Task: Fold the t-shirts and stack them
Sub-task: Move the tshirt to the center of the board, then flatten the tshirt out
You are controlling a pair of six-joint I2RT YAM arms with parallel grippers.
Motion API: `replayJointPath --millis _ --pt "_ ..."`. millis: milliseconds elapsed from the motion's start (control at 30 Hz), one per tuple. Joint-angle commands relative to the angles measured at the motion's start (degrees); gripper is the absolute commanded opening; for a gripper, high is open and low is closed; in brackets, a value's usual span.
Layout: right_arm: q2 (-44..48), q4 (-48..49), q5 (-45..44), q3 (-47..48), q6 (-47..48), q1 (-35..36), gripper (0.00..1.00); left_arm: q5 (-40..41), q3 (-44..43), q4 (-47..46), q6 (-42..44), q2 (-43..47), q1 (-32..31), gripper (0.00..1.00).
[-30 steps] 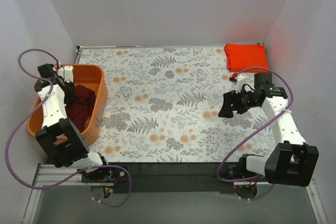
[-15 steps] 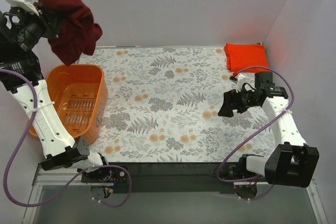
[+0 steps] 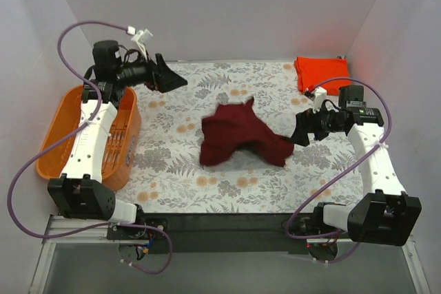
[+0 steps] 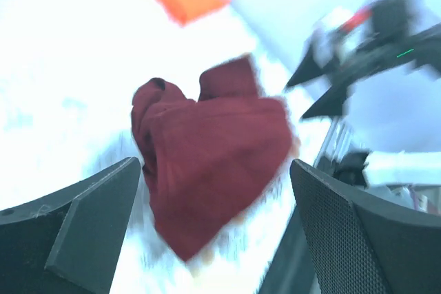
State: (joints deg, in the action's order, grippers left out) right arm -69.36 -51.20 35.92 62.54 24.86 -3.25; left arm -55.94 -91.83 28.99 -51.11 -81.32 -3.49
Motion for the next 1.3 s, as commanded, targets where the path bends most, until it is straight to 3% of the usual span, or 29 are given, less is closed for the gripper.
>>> replayJointPath --millis 0,200,433,700,867,1100,1200,1267 --pt "0.37 -2.32 -4.0 2.5 3.43 0.17 0.98 1.36 11.27 5.28 8.73 6.07 1.29 0.9" --pt "-1.47 -2.42 -12.44 -0.4 9.41 0.17 0.96 8.72 21.51 11.52 20.41 8.72 -3.71 0.9" --pt "-10.34 0.3 -16.67 -1.02 8.36 0.17 0.81 20.78 28.19 9.78 21.32 1.7 -16.97 0.79" --pt "-19.22 8.48 -22.03 -0.67 4.14 2.01 0.71 27.2 28.46 3.88 19.3 -8.76 -23.05 0.82" --pt "-23.44 12.87 -23.44 -1.28 3.0 3.07 0.7 27.73 22.06 1.51 20.17 -16.31 -24.02 0.84" --pt "-28.45 17.97 -25.9 -1.81 0.19 3.16 0.7 25.18 6.33 1.07 18.77 -30.46 -24.11 0.84" --pt "-30.73 18.5 -25.82 -0.94 -0.69 3.42 0.63 24.92 0.88 0.72 17.63 -35.74 -24.2 0.84" --pt "-31.79 18.59 -25.55 -0.14 -0.95 4.91 0.51 24.31 -2.2 0.71 16.58 -38.11 -24.2 0.84"
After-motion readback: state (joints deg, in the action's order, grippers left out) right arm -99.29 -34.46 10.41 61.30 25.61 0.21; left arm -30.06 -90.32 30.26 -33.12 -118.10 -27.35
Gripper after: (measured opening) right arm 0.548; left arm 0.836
